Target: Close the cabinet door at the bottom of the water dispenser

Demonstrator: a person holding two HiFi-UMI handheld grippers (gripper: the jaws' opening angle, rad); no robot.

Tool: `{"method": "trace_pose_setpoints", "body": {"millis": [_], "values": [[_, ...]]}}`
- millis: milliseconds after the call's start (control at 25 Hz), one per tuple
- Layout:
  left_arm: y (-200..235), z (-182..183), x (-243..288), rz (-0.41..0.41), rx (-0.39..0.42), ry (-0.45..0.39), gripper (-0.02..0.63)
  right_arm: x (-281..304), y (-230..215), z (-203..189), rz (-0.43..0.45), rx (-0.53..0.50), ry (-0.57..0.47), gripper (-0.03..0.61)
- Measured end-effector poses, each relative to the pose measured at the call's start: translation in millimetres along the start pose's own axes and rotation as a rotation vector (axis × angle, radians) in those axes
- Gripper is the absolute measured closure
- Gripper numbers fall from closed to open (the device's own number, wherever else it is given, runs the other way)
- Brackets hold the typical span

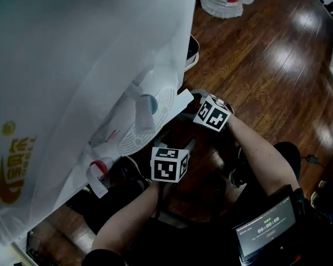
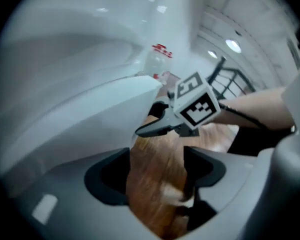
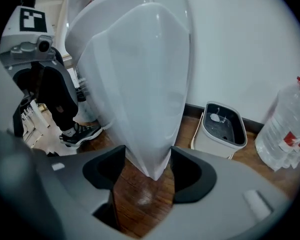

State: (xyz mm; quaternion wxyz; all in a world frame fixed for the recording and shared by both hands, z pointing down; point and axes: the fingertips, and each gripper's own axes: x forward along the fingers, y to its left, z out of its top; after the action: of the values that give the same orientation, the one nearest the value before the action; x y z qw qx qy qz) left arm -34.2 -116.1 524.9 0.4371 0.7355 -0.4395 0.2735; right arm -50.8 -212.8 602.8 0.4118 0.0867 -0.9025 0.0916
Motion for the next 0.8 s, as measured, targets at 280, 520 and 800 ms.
{"method": "trace_pose_setpoints", "body": {"millis": [280, 520, 800], "values": [[26, 25, -10, 0.06, -0.319, -0.147, 0.327, -1, -3, 5, 0.031, -0.029, 0.021, 0.286], [30, 24, -8, 0.071, -0.329, -0.144, 0.342, 2, -6, 7, 0.03, -0.047, 0.029, 0.288], [20, 28, -8, 0.039, -0.31, -0.129, 0.342, 4, -21, 30, -0.042, -0.102, 0.023, 0.302]]}}
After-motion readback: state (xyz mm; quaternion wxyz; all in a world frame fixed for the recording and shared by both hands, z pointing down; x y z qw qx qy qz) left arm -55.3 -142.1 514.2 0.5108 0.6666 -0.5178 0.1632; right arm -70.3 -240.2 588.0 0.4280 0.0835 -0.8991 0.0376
